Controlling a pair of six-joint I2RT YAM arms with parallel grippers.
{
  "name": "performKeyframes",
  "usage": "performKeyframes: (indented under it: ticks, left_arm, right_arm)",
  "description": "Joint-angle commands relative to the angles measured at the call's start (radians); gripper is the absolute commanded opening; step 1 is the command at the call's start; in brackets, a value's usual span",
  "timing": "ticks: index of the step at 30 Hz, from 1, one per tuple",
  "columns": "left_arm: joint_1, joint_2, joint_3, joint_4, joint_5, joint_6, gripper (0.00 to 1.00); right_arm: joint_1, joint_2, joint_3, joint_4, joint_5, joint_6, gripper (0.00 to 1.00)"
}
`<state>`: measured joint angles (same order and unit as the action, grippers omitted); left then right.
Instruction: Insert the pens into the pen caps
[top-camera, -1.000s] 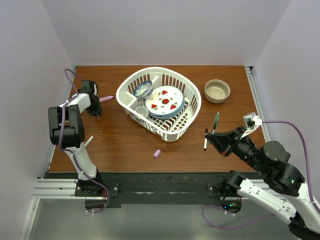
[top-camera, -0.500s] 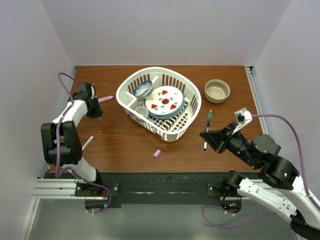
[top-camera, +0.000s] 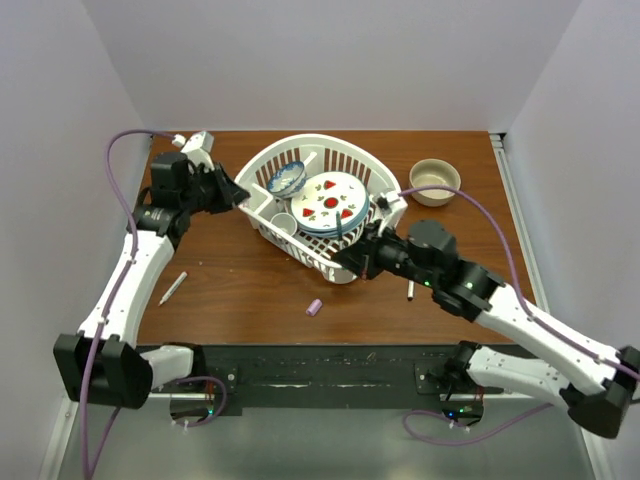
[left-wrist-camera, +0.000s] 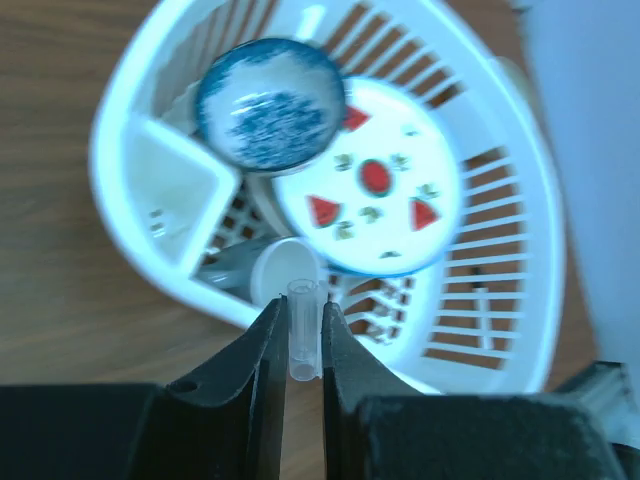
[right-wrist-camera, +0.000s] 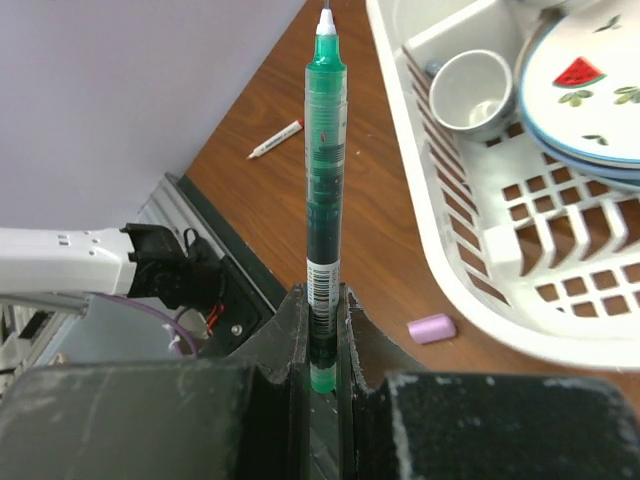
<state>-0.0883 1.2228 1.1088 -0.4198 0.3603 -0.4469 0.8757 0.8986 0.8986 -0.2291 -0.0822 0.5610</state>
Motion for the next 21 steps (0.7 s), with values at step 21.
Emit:
performKeyframes:
  ticks: [21]
  left_arm:
    - [-0.100, -0.348, -0.309, 0.828, 0.341, -0.605, 0.00]
  right_arm:
    - [0.195, 0.419, 0.088, 0.580, 0.019, 0.066, 0.00]
